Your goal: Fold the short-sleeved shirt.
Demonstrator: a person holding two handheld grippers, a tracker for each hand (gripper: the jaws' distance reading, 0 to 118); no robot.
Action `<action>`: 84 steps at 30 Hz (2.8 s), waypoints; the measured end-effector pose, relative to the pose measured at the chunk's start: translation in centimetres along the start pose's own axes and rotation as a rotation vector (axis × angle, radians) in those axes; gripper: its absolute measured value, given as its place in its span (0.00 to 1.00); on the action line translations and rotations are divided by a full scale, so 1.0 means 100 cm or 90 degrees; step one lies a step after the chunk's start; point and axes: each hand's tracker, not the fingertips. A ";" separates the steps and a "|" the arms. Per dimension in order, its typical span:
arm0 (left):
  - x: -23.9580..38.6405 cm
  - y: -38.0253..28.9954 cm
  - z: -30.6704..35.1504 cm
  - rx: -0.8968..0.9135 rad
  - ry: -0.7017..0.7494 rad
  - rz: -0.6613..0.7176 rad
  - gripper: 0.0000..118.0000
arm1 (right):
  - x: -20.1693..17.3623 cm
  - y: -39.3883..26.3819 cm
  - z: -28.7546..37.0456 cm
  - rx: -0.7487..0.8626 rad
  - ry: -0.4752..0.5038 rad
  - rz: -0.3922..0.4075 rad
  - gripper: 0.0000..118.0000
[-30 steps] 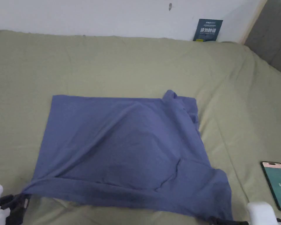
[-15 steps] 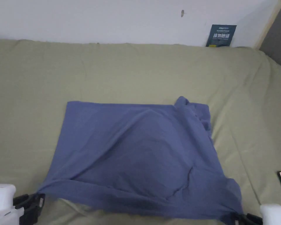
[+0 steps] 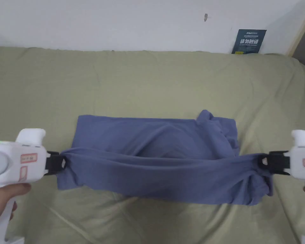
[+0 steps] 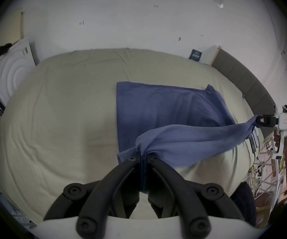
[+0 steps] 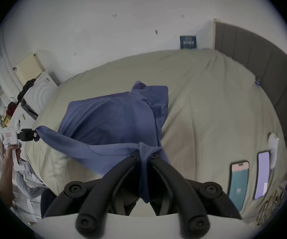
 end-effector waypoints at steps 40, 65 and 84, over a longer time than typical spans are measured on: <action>0.031 -0.141 0.010 0.198 0.084 -0.040 0.99 | -0.089 -0.215 0.095 0.267 -0.031 0.102 0.00; 0.018 -0.076 -0.062 0.081 0.087 -0.100 0.01 | -0.053 -0.144 0.015 0.152 -0.050 0.118 0.17; 0.026 -0.077 -0.031 0.050 0.069 -0.113 0.00 | -0.029 -0.108 -0.043 0.036 -0.027 0.079 0.12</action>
